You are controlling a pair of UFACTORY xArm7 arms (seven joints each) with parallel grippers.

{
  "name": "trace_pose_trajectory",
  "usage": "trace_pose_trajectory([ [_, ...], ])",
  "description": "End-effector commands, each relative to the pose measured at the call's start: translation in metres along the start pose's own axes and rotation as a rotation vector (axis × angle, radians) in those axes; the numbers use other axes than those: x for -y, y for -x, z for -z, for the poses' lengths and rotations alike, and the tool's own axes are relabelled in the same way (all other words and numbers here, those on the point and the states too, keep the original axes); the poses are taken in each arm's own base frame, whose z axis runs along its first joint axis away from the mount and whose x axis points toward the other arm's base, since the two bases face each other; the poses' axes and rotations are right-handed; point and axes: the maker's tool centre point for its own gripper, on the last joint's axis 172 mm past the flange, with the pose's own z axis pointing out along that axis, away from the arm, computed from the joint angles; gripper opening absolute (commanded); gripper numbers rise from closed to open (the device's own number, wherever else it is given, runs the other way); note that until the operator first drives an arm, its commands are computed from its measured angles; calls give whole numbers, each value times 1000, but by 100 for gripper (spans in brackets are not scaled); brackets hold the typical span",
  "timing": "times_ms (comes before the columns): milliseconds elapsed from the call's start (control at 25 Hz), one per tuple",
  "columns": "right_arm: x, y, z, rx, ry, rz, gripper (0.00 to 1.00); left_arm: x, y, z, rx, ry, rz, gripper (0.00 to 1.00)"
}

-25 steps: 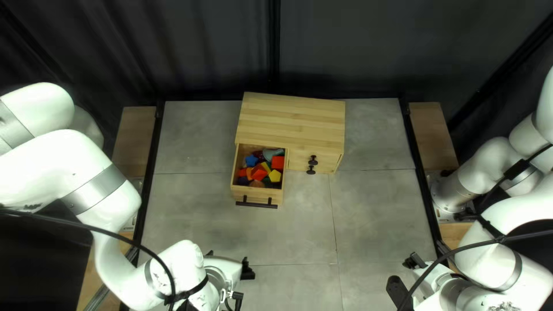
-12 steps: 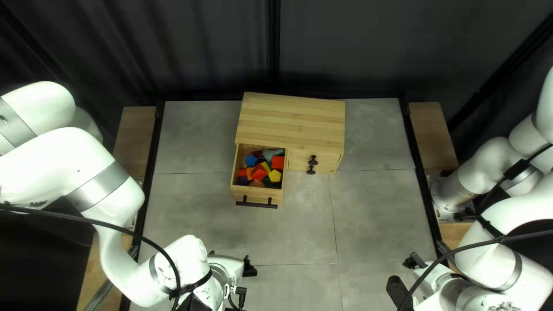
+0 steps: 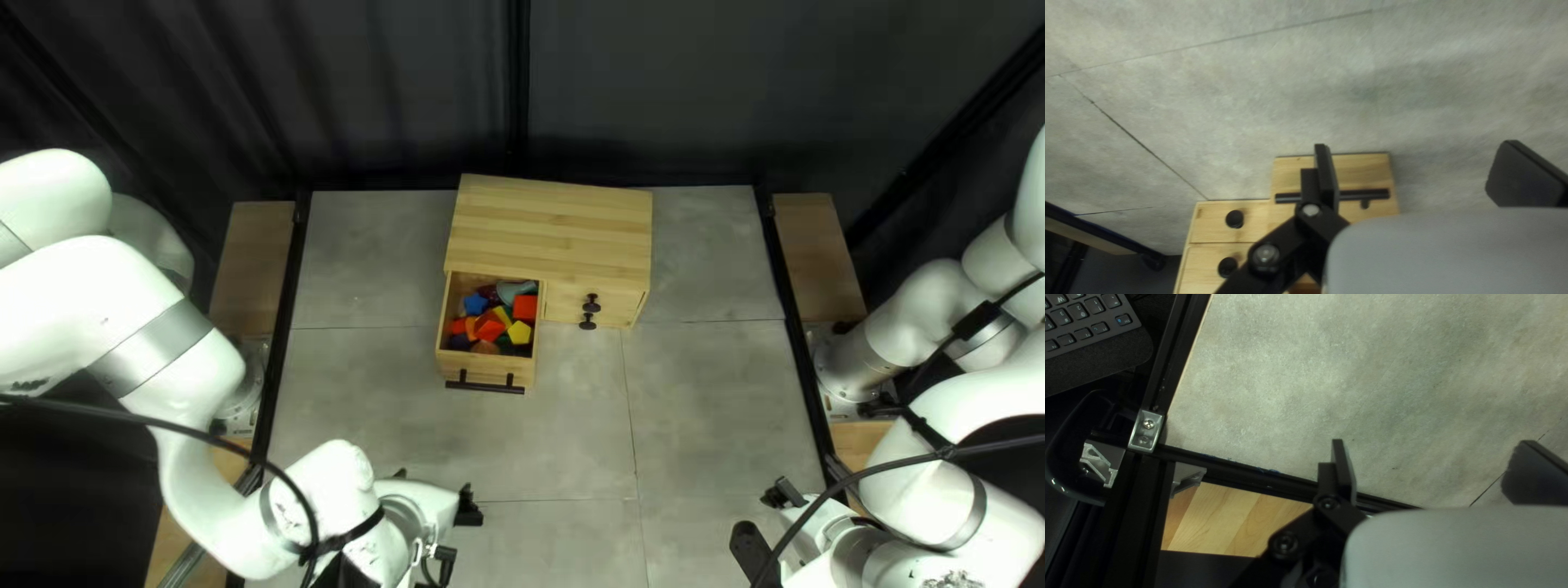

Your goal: Open drawers and place objects into drawer and close

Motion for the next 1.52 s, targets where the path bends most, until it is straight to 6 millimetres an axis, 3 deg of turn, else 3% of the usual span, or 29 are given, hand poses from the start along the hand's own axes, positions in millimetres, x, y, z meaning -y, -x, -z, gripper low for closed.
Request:
trace_pose_trajectory([
  [40,0,0,0,0,0,0,100,5,21,-13,5,3,-7,100],
  [240,0,0,0,0,0,0,100,23,35,-30,3,16,-5,100],
  [560,0,0,0,0,0,0,100,33,45,-57,-24,24,41,100],
  [1240,0,0,0,0,0,0,100,30,75,-69,-43,43,107,100],
  [1520,0,0,0,0,0,0,100,22,77,-73,-43,51,120,100],
])
